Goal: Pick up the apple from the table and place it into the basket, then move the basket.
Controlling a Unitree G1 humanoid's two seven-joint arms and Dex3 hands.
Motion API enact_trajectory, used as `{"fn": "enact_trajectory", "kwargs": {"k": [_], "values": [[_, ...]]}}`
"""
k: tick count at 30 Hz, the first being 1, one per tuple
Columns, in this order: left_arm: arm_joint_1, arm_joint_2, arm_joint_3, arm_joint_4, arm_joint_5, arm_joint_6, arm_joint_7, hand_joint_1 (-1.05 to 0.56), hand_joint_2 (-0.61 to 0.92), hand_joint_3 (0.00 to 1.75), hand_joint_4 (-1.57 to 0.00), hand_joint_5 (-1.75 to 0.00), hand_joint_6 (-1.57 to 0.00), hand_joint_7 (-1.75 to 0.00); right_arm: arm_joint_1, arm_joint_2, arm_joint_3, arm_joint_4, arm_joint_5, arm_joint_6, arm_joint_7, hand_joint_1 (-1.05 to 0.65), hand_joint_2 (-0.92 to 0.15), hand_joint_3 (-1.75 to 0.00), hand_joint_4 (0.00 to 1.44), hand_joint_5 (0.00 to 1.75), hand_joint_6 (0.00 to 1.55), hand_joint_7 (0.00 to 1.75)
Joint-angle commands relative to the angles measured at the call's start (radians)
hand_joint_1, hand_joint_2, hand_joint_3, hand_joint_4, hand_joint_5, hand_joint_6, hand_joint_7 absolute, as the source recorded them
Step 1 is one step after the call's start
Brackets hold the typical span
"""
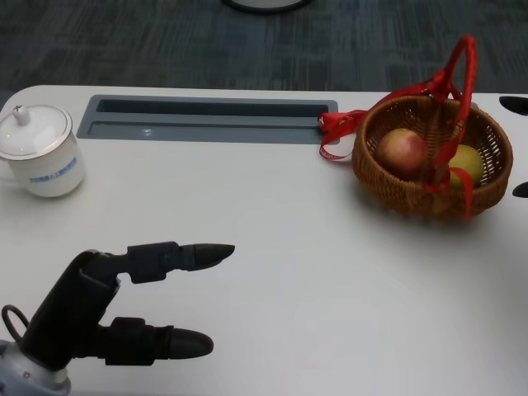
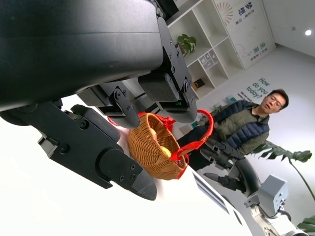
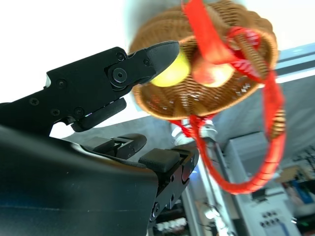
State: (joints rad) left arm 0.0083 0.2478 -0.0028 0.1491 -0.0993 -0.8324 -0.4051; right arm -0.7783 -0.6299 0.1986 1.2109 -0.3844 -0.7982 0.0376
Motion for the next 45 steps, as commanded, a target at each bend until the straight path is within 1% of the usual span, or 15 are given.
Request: {"fn": "enact_trajectory", "kwargs": {"k": [1,5,9,14,17,21,25,27,31,34,40,45], "values": [[-0.005,0.018,0.006,0.002,-0.011,-0.010,-0.004,-0.42,0.69,0.00,-0.88,0.00,-0.81,0.00,0.005,-0.041,-0.014,0.026,-0.002,0.041,-0.006,-0.62,-0.73,0.00,0.52,0.03,0.51,0.03],[-0.004,0.021,0.008,-0.002,-0.007,-0.010,-0.002,-0.42,0.69,0.00,-0.89,0.00,-0.81,0.00,0.023,-0.069,-0.021,0.042,-0.002,0.052,-0.028,-0.63,-0.73,0.00,0.54,0.02,0.53,0.02],[-0.008,0.022,0.005,0.002,-0.010,-0.015,-0.005,-0.40,0.68,0.00,-0.89,0.00,-0.81,0.00,0.057,-0.095,-0.039,0.030,0.015,0.025,-0.030,-0.62,-0.73,0.00,0.55,0.02,0.55,0.02],[-0.014,0.021,0.002,0.007,-0.013,-0.011,-0.007,-0.40,0.68,0.00,-0.89,0.00,-0.81,0.00,0.146,-0.111,-0.087,-0.047,0.058,-0.083,-0.026,-0.63,-0.72,0.00,0.56,0.01,0.57,0.01],[-0.015,0.021,0.005,0.004,-0.004,-0.010,-0.002,-0.42,0.68,0.00,-0.89,0.00,-0.81,0.00,0.211,-0.110,-0.120,-0.108,0.096,-0.166,-0.013,-0.62,-0.70,0.00,0.57,0.01,0.57,0.01],[-0.013,0.020,0.008,0.002,0.001,-0.016,0.003,-0.42,0.68,0.00,-0.89,0.00,-0.81,0.00,0.329,-0.099,-0.165,-0.217,0.175,-0.281,0.018,-0.61,-0.71,-0.01,0.58,0.01,0.58,0.00],[-0.009,0.022,0.012,0.007,-0.009,-0.025,-0.001,-0.41,0.68,0.00,-0.89,0.00,-0.81,0.00,0.494,-0.096,-0.223,-0.377,0.243,-0.353,0.020,-0.58,-0.71,-0.01,0.58,0.00,0.57,0.00],[-0.009,0.025,0.014,0.010,-0.014,-0.029,-0.004,-0.40,0.67,0.00,-0.89,0.00,-0.81,0.00,0.575,-0.089,-0.251,-0.471,0.269,-0.371,0.020,-0.57,-0.72,0.00,0.58,0.00,0.57,0.00],[-0.012,0.031,0.015,0.011,-0.024,-0.031,-0.010,-0.39,0.67,0.00,-0.90,0.00,-0.81,0.00,0.721,-0.067,-0.288,-0.673,0.315,-0.351,0.030,-0.56,-0.72,0.00,0.59,0.01,0.56,0.00],[-0.014,0.036,0.015,0.009,-0.027,-0.029,-0.010,-0.40,0.67,0.00,-0.90,0.00,-0.81,0.00,0.774,-0.034,-0.291,-0.755,0.343,-0.349,0.043,-0.56,-0.71,0.00,0.61,0.01,0.57,0.01],[-0.017,0.043,0.012,0.006,-0.046,-0.022,-0.017,-0.41,0.67,0.00,-0.90,0.00,-0.81,0.00,0.830,0.015,-0.251,-0.864,0.381,-0.317,0.109,-0.57,-0.71,0.00,0.62,0.01,0.58,0.00],[-0.013,0.045,0.010,0.001,-0.055,-0.028,-0.025,-0.40,0.67,0.00,-0.90,0.00,-0.81,0.00,0.828,0.054,-0.203,-0.914,0.396,-0.314,0.171,-0.57,-0.72,0.00,0.63,0.01,0.58,0.00]]}}
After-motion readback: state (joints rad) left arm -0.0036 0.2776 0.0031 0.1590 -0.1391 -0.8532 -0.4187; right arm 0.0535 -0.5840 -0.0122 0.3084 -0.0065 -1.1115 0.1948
